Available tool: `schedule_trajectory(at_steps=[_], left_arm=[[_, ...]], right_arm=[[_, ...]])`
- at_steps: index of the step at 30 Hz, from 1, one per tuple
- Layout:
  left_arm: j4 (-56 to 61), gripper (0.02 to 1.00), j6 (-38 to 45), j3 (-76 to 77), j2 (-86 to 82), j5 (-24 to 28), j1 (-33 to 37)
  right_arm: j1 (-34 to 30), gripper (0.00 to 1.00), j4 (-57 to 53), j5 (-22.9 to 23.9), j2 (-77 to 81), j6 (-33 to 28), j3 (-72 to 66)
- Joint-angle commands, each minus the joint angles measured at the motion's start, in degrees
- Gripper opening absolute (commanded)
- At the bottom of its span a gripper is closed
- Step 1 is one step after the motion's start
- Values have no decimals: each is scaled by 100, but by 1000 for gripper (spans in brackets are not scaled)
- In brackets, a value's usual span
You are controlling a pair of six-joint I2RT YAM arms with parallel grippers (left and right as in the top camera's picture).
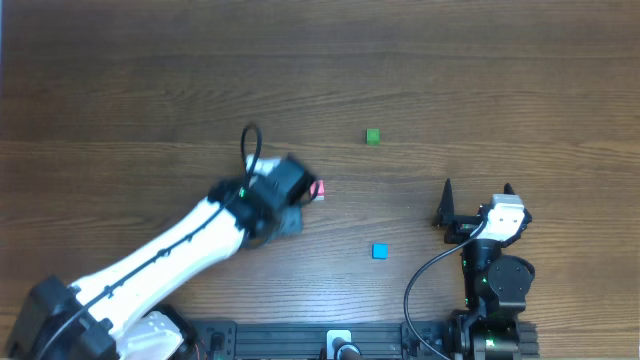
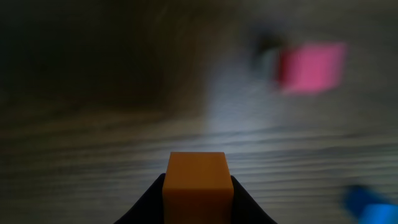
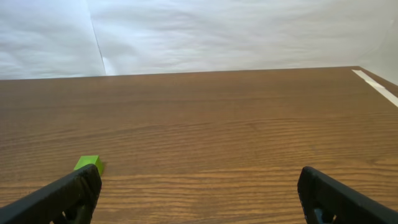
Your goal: Stack Cubes
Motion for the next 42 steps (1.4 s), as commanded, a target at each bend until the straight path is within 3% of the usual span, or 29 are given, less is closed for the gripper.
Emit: schedule_trajectory(at_steps=[1,6,42], left_arm=[[-691,40,87,1606,922,-68,55],[-916,38,83,2494,1749,98,33],[-603,42,-2,2492,2496,273,-129]], right_arm=[[-37,991,-13,-26,-48,-33,-31],[-37,991,-15,-26,-48,-33,-31],[-37,991,-15,-26,-48,-33,-31]])
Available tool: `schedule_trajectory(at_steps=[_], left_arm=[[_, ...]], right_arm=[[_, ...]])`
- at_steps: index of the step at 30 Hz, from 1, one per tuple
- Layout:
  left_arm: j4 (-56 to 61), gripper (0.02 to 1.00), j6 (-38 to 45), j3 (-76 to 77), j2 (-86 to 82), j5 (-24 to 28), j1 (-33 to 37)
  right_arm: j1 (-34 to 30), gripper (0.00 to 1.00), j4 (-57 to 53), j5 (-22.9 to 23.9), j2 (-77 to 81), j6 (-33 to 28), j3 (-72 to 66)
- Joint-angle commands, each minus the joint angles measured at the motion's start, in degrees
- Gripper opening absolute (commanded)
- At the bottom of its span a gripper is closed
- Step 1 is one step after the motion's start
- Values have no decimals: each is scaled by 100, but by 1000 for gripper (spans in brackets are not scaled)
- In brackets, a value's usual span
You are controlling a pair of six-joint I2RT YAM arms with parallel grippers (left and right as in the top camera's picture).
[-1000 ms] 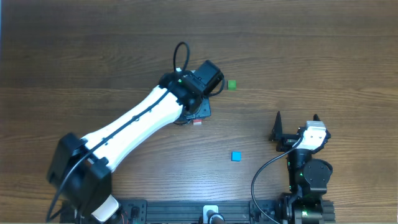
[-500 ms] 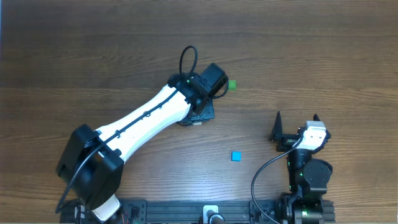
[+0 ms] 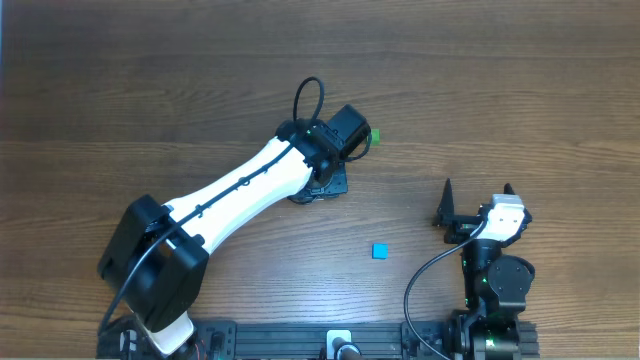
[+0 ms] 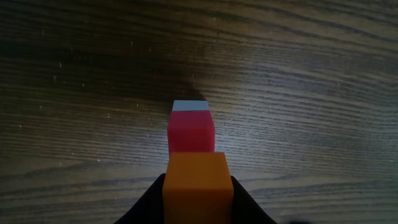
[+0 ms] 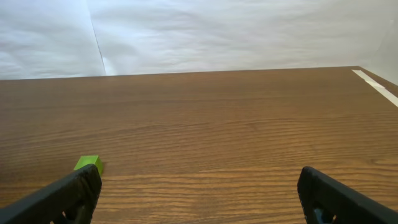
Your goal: Stack Cubes
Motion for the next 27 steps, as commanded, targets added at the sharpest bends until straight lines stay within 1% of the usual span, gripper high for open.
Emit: schedule_trajectory(at_steps=[1,27], left_arm=[[2,40,-17,83,136,9,-7],[44,56,-24,83,214,-162,-7]], right_arm=[[-37,991,-17,-28,-48,-26,-31],[-37,993,-17,-28,-48,-26,-31]])
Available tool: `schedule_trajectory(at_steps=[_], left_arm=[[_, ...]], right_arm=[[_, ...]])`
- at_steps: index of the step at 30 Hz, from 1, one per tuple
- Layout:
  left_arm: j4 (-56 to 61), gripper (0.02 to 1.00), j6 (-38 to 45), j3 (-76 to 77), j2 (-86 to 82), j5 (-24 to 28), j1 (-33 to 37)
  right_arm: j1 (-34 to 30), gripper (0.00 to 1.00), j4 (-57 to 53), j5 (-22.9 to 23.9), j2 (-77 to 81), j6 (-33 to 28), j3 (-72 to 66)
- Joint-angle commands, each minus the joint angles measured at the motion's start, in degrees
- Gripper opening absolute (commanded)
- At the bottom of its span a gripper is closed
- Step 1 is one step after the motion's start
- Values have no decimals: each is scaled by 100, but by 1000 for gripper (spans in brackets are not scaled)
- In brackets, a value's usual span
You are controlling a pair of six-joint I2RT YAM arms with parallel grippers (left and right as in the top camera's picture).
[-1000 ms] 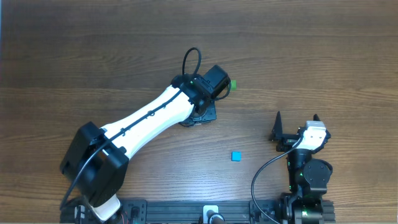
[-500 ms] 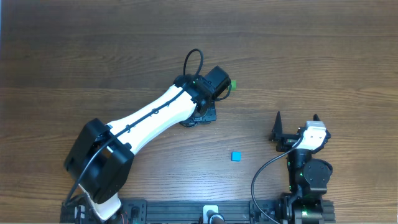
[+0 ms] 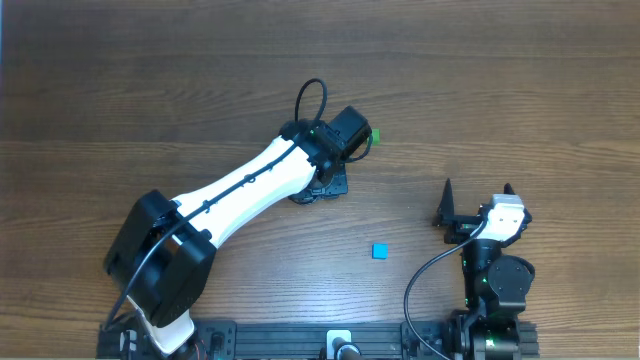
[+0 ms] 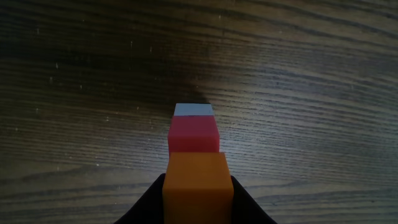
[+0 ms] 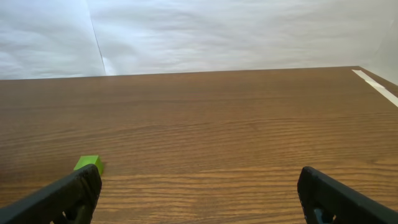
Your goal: Stack Cubes
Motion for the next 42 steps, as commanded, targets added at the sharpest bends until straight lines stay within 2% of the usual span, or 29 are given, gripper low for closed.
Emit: schedule_trajectory(at_steps=[1,42], left_arm=[[15,53,-24,83,63,-136,-4],[96,71,-22,83,162,-195,48]], right_arm=[[-37,993,-17,-28,-48,-26,-31],[-37,991,-17,-28,-48,-26,-31]])
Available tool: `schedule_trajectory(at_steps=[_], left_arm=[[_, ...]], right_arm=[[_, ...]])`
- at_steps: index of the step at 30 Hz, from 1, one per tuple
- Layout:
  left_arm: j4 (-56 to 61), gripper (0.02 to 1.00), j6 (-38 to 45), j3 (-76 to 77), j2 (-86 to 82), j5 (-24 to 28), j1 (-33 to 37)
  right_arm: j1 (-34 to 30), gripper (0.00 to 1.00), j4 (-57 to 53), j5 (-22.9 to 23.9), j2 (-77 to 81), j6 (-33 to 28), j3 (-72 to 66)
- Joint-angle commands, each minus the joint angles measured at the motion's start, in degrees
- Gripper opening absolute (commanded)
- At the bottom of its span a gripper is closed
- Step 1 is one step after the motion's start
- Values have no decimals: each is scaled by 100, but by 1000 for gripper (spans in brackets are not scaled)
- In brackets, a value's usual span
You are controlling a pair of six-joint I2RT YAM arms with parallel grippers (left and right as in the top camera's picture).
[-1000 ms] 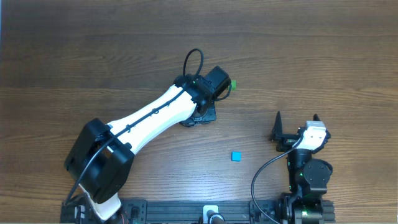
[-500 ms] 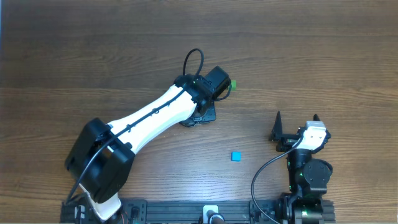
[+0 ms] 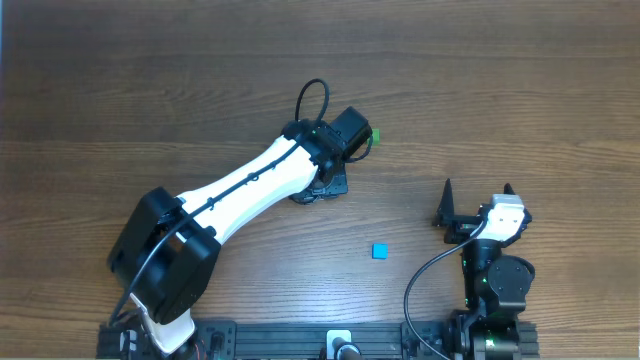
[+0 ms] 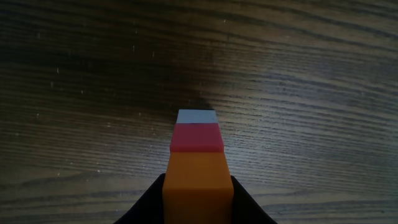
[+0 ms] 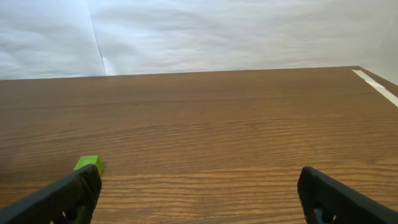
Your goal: Stack Cubes
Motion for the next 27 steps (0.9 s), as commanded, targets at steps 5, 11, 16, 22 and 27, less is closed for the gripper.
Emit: schedule_trajectory(at_steps=[5,11,16,22,27], left_arm=[[52,73,-22,83,66,-109,48],[52,77,-22,83,70,-131,48],[52,91,-20,83,76,-138,48],[52,91,-20,83,76,-153,55],[52,110,-20,83,76,-153,57]], right_arm=[[-37,991,-17,-28,-48,-28,-31],[-37,993,-17,-28,-48,-28,-31],[-37,993,-15,-28,-48,-28,-31],[-37,991,-17,-28,-48,-28,-31],[-37,996,-17,-28,-48,-28,-31]])
